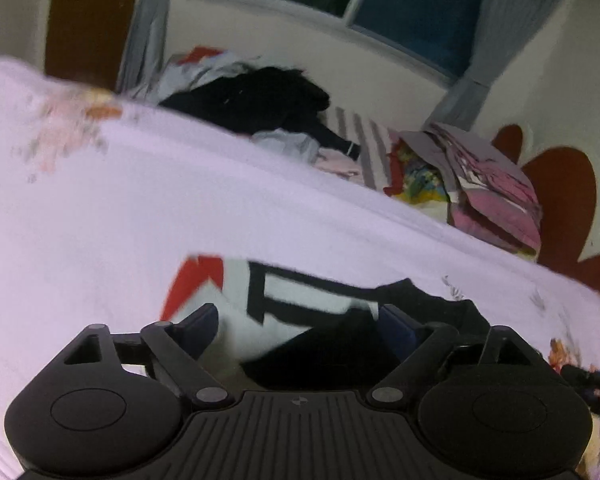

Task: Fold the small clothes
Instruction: 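Lay the hem onto the folded collar section and open both tools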

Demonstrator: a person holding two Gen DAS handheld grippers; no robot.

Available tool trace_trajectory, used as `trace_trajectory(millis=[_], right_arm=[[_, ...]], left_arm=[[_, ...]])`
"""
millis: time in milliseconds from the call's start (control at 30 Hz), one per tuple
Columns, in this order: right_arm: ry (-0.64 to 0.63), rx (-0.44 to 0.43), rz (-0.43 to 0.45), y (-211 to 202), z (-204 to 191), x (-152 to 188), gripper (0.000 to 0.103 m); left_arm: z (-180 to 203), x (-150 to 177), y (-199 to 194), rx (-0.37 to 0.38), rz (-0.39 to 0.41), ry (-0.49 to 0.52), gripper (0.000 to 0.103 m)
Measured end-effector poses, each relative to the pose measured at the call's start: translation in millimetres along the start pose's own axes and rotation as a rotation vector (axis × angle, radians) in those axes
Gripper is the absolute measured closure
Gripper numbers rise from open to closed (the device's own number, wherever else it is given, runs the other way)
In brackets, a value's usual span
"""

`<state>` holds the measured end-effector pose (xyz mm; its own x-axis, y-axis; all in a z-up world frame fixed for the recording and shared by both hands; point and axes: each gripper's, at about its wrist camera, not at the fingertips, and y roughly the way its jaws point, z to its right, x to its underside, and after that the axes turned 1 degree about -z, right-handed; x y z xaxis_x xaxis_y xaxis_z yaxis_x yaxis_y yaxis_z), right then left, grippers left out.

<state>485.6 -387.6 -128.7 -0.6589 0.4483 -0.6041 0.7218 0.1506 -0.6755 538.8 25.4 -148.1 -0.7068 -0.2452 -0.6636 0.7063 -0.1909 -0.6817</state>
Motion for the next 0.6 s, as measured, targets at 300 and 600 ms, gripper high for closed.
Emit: trace_trajectory(millis=[300, 600], right_arm=[[-0.115, -0.013, -0.003, 12, -11, 4, 0.050], [-0.217, 0.021, -0.052, 35, -19, 13, 0.056]], left_arm=[[6, 16, 18, 0.003, -0.056, 0.168, 0.017], [13, 23, 33, -0.039, -0.078, 0.224, 0.085]])
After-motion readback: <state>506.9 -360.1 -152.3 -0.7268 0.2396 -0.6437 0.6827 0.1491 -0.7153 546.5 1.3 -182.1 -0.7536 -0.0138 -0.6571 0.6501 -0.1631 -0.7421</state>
